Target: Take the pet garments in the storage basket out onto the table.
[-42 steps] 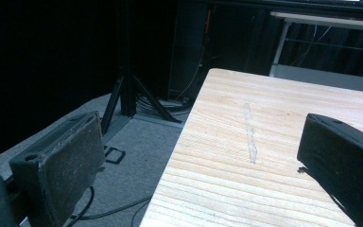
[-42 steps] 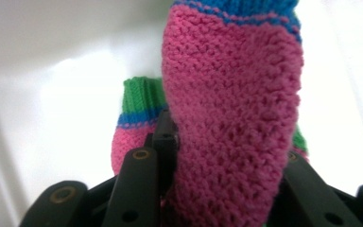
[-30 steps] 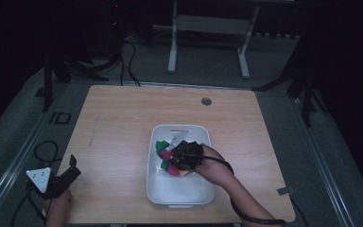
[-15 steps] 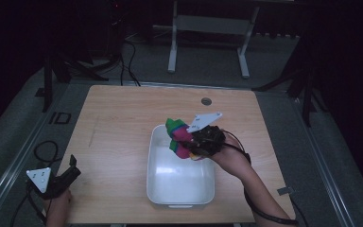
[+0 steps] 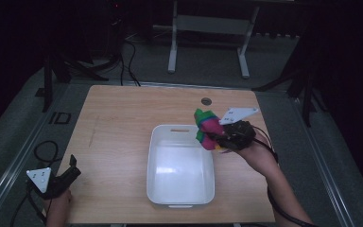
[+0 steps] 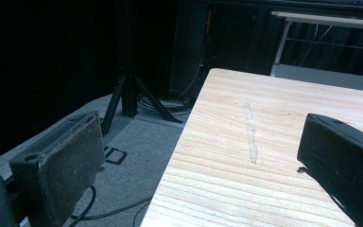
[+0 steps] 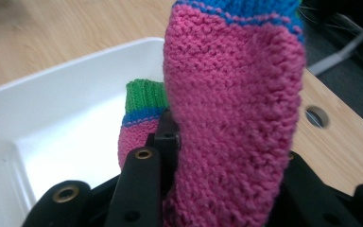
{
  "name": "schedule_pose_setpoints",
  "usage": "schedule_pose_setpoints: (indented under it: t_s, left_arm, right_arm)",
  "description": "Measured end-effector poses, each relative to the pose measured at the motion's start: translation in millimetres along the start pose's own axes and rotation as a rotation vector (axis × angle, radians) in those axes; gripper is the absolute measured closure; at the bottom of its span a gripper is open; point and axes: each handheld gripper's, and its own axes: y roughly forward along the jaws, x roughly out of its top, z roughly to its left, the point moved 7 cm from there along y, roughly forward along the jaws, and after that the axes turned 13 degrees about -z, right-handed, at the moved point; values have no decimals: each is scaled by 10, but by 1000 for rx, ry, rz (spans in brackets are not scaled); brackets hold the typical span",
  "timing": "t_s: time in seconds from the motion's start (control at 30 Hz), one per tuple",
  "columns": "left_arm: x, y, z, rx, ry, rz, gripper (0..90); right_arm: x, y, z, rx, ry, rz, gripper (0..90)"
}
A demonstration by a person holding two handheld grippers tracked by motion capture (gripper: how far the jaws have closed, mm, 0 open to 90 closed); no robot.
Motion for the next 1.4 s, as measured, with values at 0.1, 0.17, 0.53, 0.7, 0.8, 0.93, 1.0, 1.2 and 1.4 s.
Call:
schedule_pose_setpoints:
  t_s: [0.1,0.17,0.53,0.7,0.8,0.93,1.0,1.2,1.4]
  left_arm:
    - [-1,1,-1,0,2,1,19]
    - [-1,3,-1,0,1,1,19]
    - [-2,5,1,2,-4,2,19]
    - [-2,6,2,3,-4,3,19]
    - [-3,6,2,5,-4,4,19]
    - [-3,5,-2,4,3,5,19]
    - [-3,6,-1,3,2,5,19]
    - [-3,5,-1,2,1,4,18]
    - [-2,4,-3,2,4,3,19]
  right_arm:
    - [-101,-95,-129,-34,16,8,692]
    - [-173,-160,-211,-55,28,15,690]
    - [-485,-518,-561,-151,88,27,688]
    - [-558,-597,-641,-174,97,30,688]
    - [-588,-602,-667,-181,107,27,688]
    - [-680,-557,-700,-188,120,40,687]
    - [-729,-523,-713,-189,128,47,687]
    - [-910,-386,-768,-193,156,61,685]
    - [-1207,-179,-813,-197,185,103,685]
